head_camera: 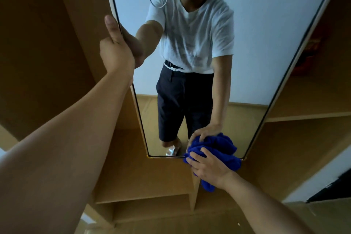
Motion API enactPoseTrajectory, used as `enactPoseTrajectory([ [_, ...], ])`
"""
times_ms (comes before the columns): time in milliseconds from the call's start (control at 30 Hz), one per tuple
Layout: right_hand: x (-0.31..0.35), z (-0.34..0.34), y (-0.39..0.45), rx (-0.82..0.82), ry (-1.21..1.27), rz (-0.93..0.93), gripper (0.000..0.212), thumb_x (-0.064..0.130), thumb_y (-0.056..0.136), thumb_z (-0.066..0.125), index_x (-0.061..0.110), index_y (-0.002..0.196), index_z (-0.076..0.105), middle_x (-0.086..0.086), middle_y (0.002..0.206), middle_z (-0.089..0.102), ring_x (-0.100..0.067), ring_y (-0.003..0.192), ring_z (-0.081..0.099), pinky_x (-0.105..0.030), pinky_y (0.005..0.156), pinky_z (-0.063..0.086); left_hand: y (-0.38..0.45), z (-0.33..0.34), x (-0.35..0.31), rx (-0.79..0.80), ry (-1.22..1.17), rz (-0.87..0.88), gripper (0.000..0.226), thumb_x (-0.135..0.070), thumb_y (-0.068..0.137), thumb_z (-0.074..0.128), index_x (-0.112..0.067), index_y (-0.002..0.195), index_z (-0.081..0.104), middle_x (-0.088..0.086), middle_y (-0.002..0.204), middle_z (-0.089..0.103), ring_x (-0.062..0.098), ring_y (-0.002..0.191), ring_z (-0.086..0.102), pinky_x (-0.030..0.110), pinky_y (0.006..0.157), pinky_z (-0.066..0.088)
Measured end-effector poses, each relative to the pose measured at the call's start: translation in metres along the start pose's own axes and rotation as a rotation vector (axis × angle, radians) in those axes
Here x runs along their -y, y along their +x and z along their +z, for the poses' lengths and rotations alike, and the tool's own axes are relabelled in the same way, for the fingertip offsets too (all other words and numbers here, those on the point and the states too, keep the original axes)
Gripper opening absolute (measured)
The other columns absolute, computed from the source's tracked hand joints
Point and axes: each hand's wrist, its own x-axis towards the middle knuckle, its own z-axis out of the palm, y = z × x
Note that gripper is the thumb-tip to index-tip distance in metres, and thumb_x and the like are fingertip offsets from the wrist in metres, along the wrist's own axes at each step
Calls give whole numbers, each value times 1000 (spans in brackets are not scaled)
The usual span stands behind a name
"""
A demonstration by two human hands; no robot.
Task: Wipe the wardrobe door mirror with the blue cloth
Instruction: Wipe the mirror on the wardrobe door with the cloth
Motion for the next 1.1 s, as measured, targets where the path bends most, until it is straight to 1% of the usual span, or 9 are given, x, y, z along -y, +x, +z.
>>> enactPoseTrajectory([
  [67,-9,4,-16,-7,-14,-1,39,21,72,76,23,110,68,-1,137,49,-27,130,39,-48,104,37,3,0,2,-27,21,8,43,-65,91,26,-32,73,46,-16,78,56,-1,69,52,17,55,33],
  [133,-23,6,-35,-12,-26,24,46,19,66,79,22,110,68,-2,137,48,-28,130,37,-48,103,37,4,-1,5,-19,44,21,46,-65,91,25,-29,76,50,-17,76,56,-4,66,51,15,54,32],
  [267,-65,-3,-64,-98,-33,95,59,17,60,82,21,115,63,-3,143,41,-30,130,33,-50,100,41,6,2,7,-57,41,0,50,-66,91,24,-24,88,52,-18,74,53,-2,63,49,15,53,32],
  [400,-114,-36,-67,-355,-121,208,56,24,70,71,26,124,53,0,143,35,-28,126,35,-51,93,44,7,3,10,-74,51,-7,61,-67,90,23,-19,101,58,-8,87,57,9,77,53,17,56,33],
  [533,-164,-80,-55,-650,-178,417,47,31,80,56,30,126,47,1,141,36,-29,124,36,-54,92,38,9,1,12,-88,97,32,73,-67,91,19,-9,108,60,2,95,58,15,83,53,27,70,40],
  [633,-201,-117,-49,-817,-206,573,59,31,70,67,32,126,47,0,138,38,-31,124,36,-53,94,34,6,-2,13,-104,127,54,76,-68,90,17,-5,101,59,9,95,58,21,83,53,33,72,40],
  [700,-224,-140,-46,-915,-205,687,66,32,65,75,32,126,47,-2,138,38,-32,125,35,-52,95,34,5,-3,14,-102,131,45,70,-69,90,17,-10,91,55,9,91,56,24,81,53,35,70,40],
  [867,-272,-198,-44,-1084,-92,1042,59,30,73,73,32,125,46,-4,140,34,-33,127,33,-52,95,34,1,-4,13,-94,172,55,67,-72,87,13,-15,85,49,9,83,53,27,76,52,39,69,43],
  [1100,-324,-272,-50,-1189,37,1272,54,20,73,70,25,124,54,-12,139,46,-35,127,36,-50,97,32,-2,-9,11,-26,161,2,83,-80,72,10,-9,83,51,9,70,52,29,65,53,38,62,44],
])
